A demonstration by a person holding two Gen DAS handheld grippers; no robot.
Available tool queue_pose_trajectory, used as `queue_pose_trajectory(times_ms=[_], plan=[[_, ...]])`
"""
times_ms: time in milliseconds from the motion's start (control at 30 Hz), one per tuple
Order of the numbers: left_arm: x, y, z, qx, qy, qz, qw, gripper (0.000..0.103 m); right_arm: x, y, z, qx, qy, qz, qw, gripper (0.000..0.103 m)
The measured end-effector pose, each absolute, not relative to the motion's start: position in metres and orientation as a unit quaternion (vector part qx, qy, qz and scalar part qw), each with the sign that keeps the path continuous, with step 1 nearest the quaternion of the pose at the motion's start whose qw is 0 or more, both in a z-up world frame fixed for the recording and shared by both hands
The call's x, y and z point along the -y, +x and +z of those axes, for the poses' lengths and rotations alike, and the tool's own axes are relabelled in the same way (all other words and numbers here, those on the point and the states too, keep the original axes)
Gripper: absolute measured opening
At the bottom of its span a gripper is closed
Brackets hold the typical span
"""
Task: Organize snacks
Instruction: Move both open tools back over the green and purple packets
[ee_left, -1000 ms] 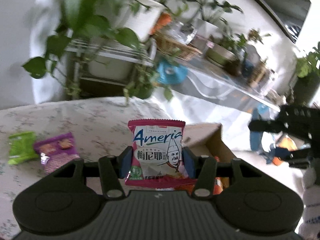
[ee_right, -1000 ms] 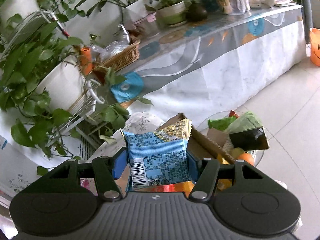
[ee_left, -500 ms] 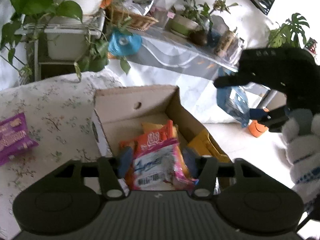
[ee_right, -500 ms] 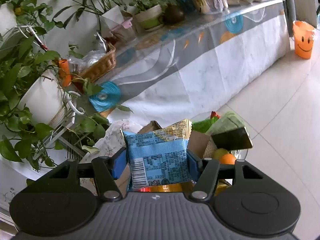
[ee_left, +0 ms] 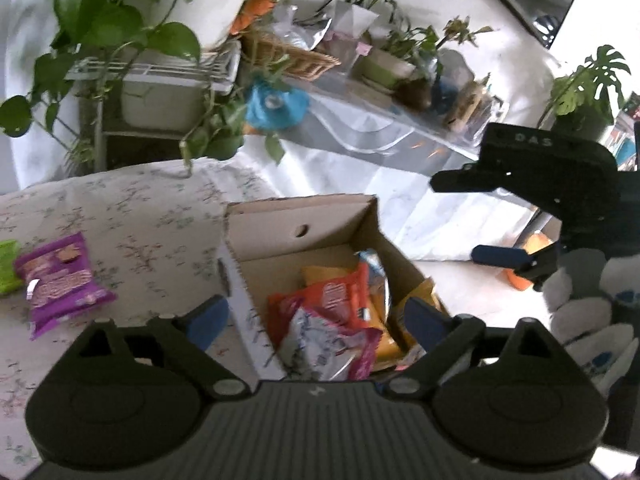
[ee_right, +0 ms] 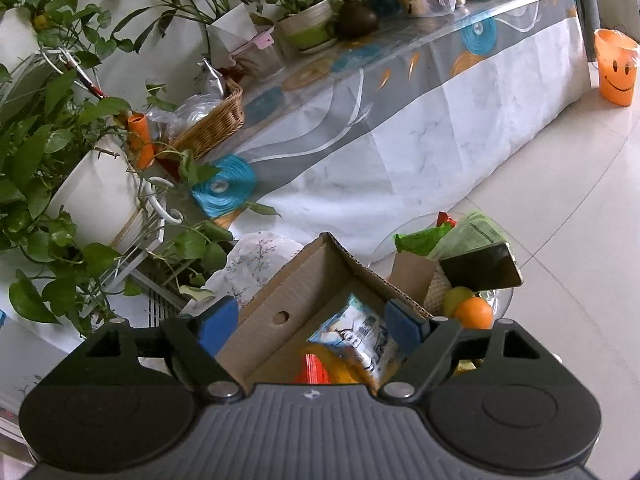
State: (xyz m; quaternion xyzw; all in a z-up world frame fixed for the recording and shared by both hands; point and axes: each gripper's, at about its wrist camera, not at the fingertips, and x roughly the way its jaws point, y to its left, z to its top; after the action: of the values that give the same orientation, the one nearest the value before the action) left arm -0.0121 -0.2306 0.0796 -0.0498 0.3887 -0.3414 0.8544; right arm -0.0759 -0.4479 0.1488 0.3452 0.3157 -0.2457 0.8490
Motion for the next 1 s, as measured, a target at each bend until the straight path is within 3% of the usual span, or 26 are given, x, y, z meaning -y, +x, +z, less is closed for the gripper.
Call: queue_pose_trajectory(times_ms=[367, 1000], plan=[[0.166, 0.007, 0.100, -0.371, -0.025, -0.283, 0.884, 0.098, 0.435, -0.064, 0.150, -0.322, 0.339, -0.208, 0.859, 0.090], [0.049, 0.072, 0.103, -0.370, -0.118, -0.133, 0.912, 0.099, 0.361, -0.020, 0.149, -0.350, 0.271, -0.104, 0.891, 0.092]])
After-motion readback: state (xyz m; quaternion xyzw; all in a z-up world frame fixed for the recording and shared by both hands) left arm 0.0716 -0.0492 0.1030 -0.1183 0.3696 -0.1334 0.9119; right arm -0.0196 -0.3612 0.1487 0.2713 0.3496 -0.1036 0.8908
